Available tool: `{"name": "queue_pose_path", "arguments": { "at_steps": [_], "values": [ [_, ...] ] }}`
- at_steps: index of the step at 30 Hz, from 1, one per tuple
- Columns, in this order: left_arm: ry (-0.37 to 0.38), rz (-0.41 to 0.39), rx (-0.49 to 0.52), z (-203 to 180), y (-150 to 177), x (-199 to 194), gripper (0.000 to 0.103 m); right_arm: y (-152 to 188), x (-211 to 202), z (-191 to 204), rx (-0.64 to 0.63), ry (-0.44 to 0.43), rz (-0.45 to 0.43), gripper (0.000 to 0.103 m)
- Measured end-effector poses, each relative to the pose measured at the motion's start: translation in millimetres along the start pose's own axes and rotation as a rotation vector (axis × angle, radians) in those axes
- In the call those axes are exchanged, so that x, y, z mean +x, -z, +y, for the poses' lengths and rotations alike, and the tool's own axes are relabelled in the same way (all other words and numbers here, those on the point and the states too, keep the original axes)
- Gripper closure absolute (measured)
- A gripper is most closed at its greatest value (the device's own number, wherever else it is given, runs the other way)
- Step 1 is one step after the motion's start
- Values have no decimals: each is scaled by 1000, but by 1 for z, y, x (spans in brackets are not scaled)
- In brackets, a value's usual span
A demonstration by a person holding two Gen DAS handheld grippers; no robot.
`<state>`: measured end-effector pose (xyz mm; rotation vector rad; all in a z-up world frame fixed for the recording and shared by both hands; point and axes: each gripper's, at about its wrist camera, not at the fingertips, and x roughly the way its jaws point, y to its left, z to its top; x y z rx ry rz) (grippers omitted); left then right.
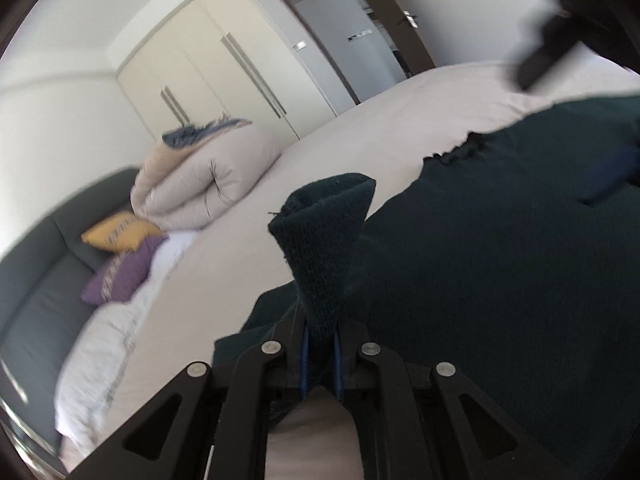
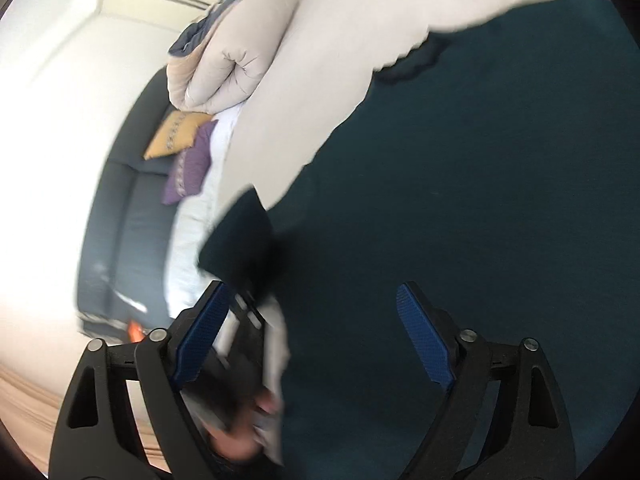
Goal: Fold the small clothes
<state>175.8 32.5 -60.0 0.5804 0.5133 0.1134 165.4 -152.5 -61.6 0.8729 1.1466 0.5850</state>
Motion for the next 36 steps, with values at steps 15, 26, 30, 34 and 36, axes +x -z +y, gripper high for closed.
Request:
{"name": "queue_pose_path", "arguments": {
  "at_steps": [15, 26, 30, 34, 36],
  "values": [
    [-71, -94, 242, -35, 6, -14, 94, -46, 128, 1, 42, -90, 217, 64],
    [-58, -139, 162, -31, -12, -31, 14, -68, 88, 18, -75, 46, 97, 96],
    [150, -97, -10, -12, -14, -43, 13, -93, 43, 6, -87, 119, 11, 96],
    [346, 53, -161, -2, -2, -31, 25, -118, 1, -21, -76, 202, -56, 96],
    [387, 110, -182, -5, 3, -23, 31, -132, -15, -38, -56, 248, -83, 96]
  ]
}}
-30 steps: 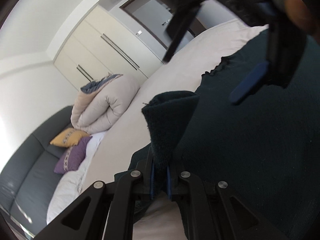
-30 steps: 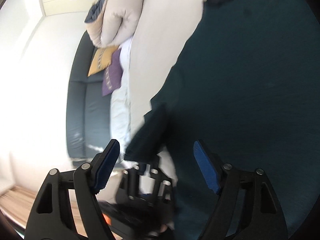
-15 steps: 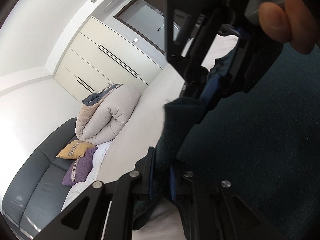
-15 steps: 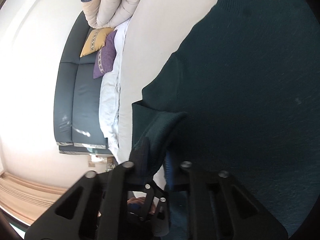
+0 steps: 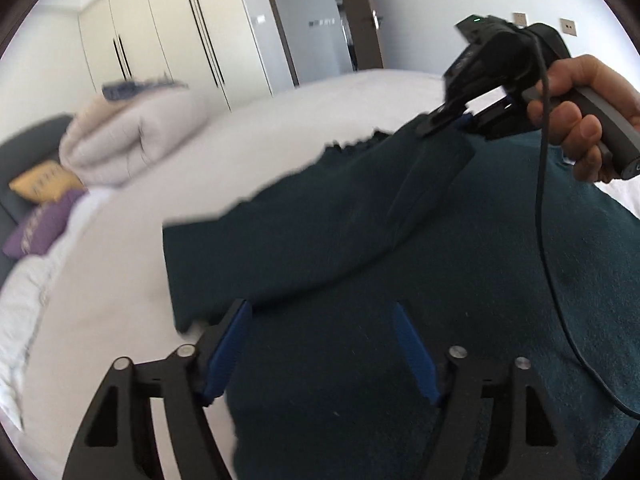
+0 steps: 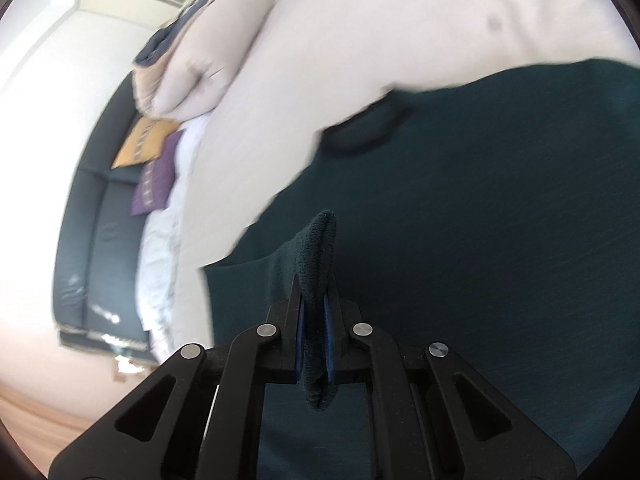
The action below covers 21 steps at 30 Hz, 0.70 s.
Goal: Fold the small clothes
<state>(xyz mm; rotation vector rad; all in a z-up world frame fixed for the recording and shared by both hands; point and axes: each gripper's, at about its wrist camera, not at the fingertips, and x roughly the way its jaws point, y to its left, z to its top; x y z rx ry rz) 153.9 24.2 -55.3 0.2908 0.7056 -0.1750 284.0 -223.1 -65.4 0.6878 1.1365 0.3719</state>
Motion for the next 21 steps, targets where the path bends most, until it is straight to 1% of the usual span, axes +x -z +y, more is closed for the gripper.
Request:
{"name": "queue_pose_path", "arguments": {
  "at_steps": [4, 7, 10, 13, 15, 18, 21],
  "values": [
    [-16, 34, 19, -8, 5, 11, 32, -8, -21, -50, 50, 56, -44, 96],
    [-33, 57, 37, -17, 12, 18, 32, -18, -25, -70, 80, 89, -66, 96],
    [-45, 67, 53, -24, 18, 21, 32, -28, -25, -80, 88, 110, -81, 96],
    [-54, 79, 51, -26, 21, 24, 29, -37, -22, -81, 88, 120, -97, 96],
    [-61, 84, 39, -24, 21, 26, 23, -43, -23, -80, 79, 129, -105, 96],
    [-55, 96, 7, -19, 22, 29, 18, -48, -26, -85, 74, 143, -111, 96],
    [-43, 103, -23, -14, 22, 31, 15, -39, -38, -103, 84, 160, -114, 96]
  ]
}}
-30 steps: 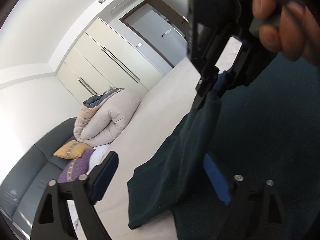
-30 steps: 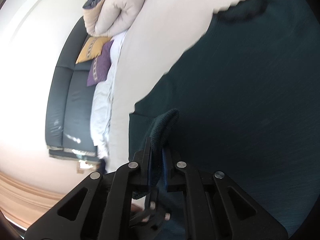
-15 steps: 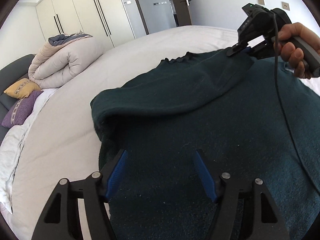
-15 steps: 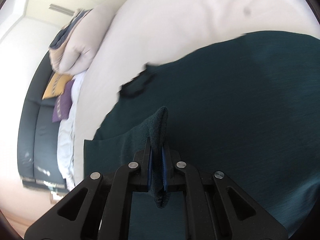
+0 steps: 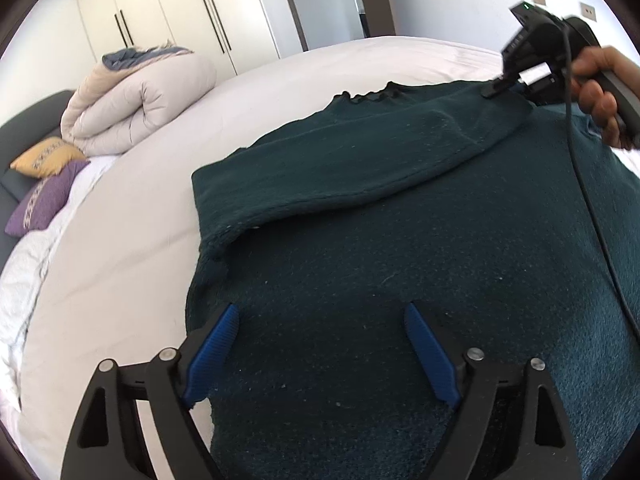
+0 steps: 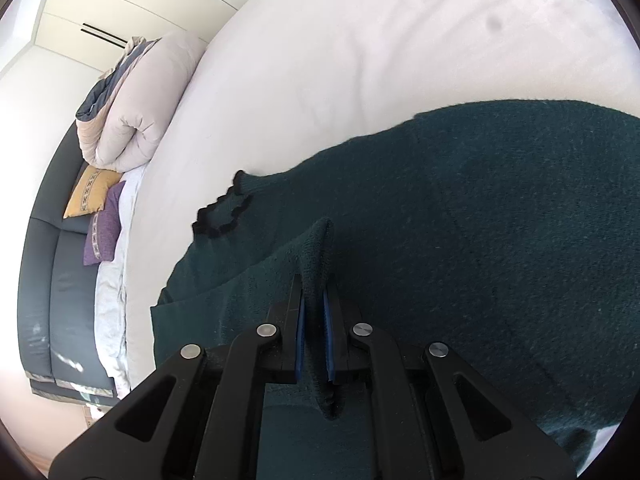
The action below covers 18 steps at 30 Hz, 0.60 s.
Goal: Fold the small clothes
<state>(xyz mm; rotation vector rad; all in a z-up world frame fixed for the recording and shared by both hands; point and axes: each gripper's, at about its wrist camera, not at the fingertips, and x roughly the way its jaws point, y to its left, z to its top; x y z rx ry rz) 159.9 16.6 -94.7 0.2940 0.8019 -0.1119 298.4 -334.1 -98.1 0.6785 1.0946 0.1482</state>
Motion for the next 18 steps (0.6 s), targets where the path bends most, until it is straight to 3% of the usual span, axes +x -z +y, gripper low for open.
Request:
{"name": "queue_pose_path", "arguments": {
  "at_steps": [5, 18],
  "values": [
    [3, 1, -17, 3, 3, -1, 13, 18, -11, -33, 22, 0, -5, 96],
    [-19, -5, -13, 5, 7, -4, 10, 21, -22, -32, -11, 45, -32, 96]
  ]
}}
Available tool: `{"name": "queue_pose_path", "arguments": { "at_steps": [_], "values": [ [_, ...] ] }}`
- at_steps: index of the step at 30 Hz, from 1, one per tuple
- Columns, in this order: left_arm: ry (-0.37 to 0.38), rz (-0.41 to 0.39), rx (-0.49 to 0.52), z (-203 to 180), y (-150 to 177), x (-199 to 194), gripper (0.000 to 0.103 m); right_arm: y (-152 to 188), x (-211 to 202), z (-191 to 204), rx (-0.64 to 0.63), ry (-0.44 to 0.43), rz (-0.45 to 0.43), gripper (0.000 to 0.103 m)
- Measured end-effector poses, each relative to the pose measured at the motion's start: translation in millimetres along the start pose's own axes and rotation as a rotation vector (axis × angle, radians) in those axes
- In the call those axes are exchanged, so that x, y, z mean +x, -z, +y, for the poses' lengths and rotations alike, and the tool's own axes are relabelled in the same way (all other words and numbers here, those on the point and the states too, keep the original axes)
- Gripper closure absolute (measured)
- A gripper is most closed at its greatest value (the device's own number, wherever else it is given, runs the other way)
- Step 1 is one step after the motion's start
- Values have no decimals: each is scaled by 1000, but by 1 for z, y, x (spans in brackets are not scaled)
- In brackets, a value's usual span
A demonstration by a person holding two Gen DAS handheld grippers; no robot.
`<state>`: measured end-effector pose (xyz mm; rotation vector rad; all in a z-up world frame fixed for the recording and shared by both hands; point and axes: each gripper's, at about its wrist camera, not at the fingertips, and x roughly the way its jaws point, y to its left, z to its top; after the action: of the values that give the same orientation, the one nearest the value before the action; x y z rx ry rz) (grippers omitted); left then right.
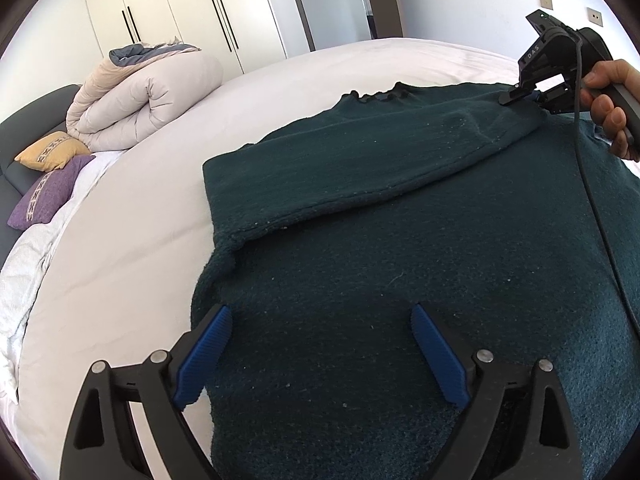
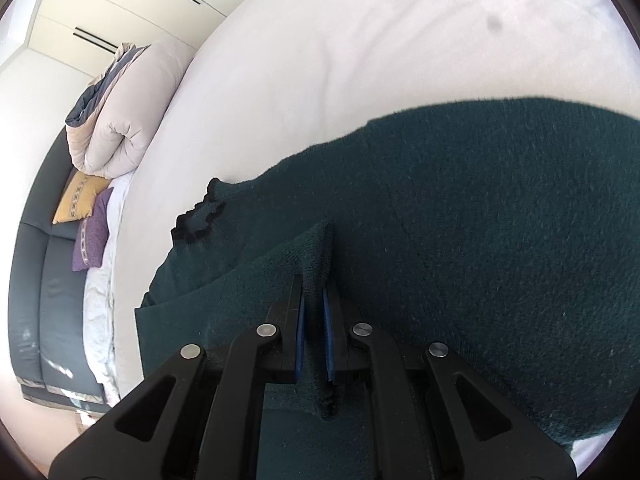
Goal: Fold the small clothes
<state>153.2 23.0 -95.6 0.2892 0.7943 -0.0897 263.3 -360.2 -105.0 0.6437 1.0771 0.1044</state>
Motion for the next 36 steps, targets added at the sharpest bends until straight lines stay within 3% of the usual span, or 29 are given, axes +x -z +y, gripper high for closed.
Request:
{"name": "queue_pose_path", "arguments": {
  "at_steps": [7, 10, 17, 19, 20, 22, 23, 25, 27, 29, 33, 35, 36],
  "values": [
    [3, -6, -8, 4, -4, -7, 10, 5, 3, -8, 14, -18, 12, 96],
    [47, -42, -66, 17, -13, -21, 10, 7, 1, -8, 30, -28, 4, 95],
    [70, -109, -167, 53, -78, -10, 10, 14, -16, -16, 72, -34, -14, 92],
    [55, -100, -178, 61, -97, 11, 14, 17, -25, -20, 80, -16, -50, 91],
    [55, -83, -192, 66, -103, 23, 22, 19, -31, -21, 86, -4, -73, 91],
    [67, -37, -242, 79, -112, 50, 32, 21, -42, -21, 93, 0, -118, 79],
    [59, -19, -259, 84, -114, 60, 36, 22, -47, -16, 83, -31, -137, 74],
    [24, 26, -272, 92, -112, 84, 38, 23, -50, -5, 53, -73, -153, 44],
    [56, 108, -334, 100, -98, 110, 38, 24, -46, 16, -11, -131, -158, 43],
    [99, 75, -394, 103, -85, 113, 38, 25, -32, 31, -51, -188, -117, 43],
    [71, 76, -364, 97, -87, 114, 37, 30, 14, 46, -74, -236, -27, 43],
    [98, 70, -387, 101, -85, 116, 37, 28, 23, 33, -26, -253, -40, 45],
    [120, 67, -406, 105, -83, 118, 37, 24, 19, 18, 25, -312, -76, 47]
  ]
}}
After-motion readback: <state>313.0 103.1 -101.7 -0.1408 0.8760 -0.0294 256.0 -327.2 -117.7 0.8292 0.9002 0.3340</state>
